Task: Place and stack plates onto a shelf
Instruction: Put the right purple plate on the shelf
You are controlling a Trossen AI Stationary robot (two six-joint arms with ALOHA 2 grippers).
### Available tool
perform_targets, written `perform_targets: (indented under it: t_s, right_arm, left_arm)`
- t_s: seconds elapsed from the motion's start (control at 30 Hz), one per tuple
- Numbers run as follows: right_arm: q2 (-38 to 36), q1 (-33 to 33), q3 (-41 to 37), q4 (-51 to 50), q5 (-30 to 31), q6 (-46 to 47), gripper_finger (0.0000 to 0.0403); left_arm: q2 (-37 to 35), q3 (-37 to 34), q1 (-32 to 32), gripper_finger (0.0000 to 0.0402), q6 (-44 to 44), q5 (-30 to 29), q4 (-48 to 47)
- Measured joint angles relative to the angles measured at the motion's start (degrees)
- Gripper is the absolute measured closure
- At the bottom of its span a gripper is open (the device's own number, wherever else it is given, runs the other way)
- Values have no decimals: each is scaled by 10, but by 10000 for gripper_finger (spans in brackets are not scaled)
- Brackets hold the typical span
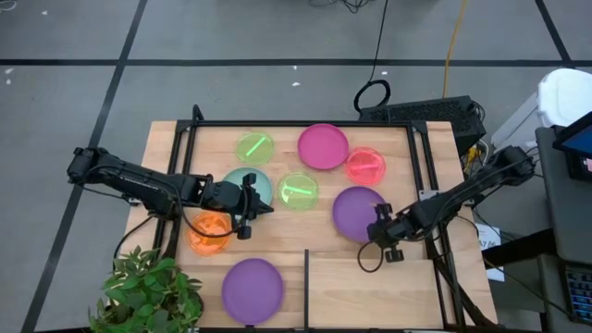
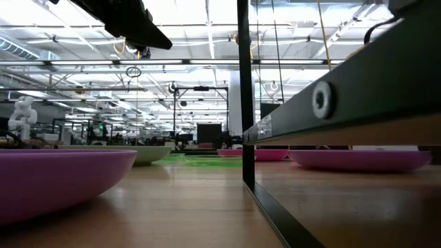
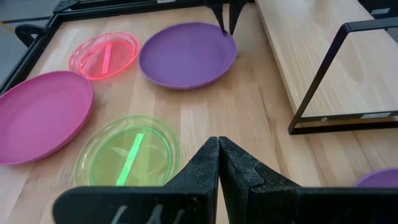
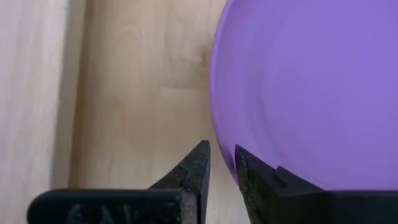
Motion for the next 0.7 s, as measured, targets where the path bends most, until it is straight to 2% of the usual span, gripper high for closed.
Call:
perform_targets:
  t_s: [0.33,0.5,0.7]
  right_arm:
    - [15,0,-11,6,28,-53,394]
    - [14,0,-10,12,39,-56,398]
    - [15,4,49,-62,63,-54,402]
  left_arm:
    - [0,0,0,385,10,0,4]
    - [0,0,0,385,10,0,4]
    - [0,0,0,385,11,0,3]
